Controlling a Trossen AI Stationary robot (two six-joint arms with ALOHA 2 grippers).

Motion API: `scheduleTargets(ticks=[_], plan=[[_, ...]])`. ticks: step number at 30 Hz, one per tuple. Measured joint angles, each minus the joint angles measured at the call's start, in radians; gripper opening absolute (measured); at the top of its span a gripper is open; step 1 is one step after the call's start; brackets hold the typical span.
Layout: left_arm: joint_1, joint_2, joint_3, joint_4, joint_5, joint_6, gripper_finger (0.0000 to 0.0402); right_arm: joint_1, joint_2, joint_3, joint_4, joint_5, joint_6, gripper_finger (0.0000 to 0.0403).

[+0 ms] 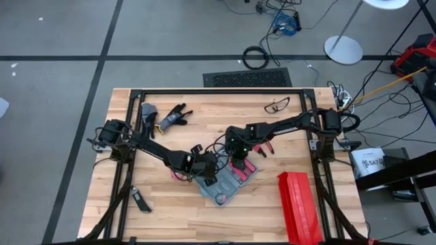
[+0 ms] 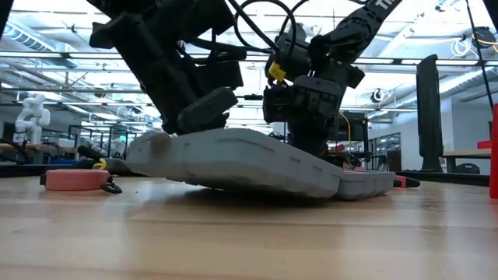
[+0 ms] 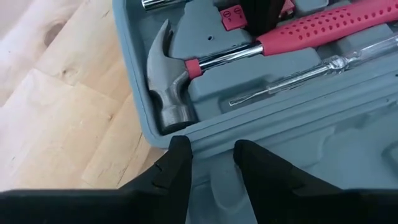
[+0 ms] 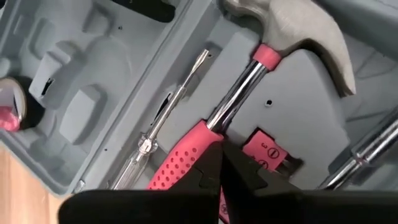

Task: Prefit tool cases
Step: Remove the red hammer from the gray prefit tools case

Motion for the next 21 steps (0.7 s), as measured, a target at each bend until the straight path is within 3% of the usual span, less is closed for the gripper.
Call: scheduleTargets(ticks=[9,11,21], plan=[[0.010,0.007,0.003,0.061,-0.062,-0.026,0.0136,0.009,0.006,0.005,0.119,-0.208,0.011,0.0000],[0.010,0.007,0.001,0.062,-0.061,-0.022,0.0136,0.004,0.005,0.007,0.179,-0.203,0.030,0.0000],[0.007,-0.011,0.002,0.061,-0.039,-0.007,0.0136,0.025,-0.003,0.005,0.131,-0.100,-0.008,0.0000]])
